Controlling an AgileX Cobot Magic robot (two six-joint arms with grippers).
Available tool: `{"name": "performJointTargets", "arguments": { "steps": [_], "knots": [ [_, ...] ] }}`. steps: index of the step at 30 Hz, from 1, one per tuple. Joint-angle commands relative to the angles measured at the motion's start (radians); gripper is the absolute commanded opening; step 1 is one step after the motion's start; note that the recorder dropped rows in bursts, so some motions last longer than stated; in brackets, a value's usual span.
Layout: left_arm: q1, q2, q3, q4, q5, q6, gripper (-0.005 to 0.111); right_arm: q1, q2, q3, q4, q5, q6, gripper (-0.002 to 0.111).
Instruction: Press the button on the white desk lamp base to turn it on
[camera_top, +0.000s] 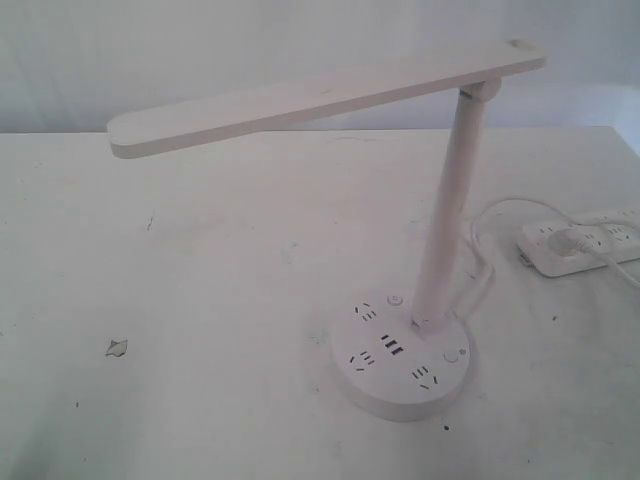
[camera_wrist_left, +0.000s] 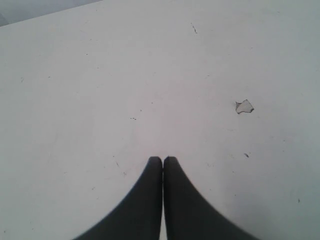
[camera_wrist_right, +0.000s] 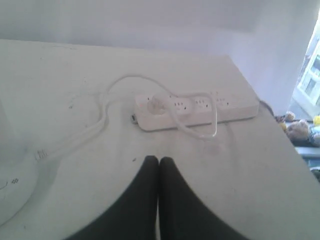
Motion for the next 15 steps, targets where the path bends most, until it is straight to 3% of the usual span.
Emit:
{"name": "performJointTargets", "arguments": {
  "steps": [1,4,8,15],
  "knots": [
    [-0.009,-0.004,0.003,-0.006,-0.005,-0.001,0.0,-0.002,-0.006,0.002,-0.017,-0.143,-0.024,0.0],
    [-0.009,-0.004,0.003,-0.006,-0.005,-0.001,0.0,-0.002,-0.006,0.002,0.04,-0.292,0.042,0.0],
    [-0.009,-0.004,0.003,-0.006,-0.005,-0.001,0.0,-0.002,-0.006,0.002,0.178,-0.52,0.318,0.0],
    [-0.009,-0.004,0.003,-0.006,-0.005,-0.001,0.0,-0.002,-0.006,0.002,0.192,-0.775,0.66,0.0]
  ]
}}
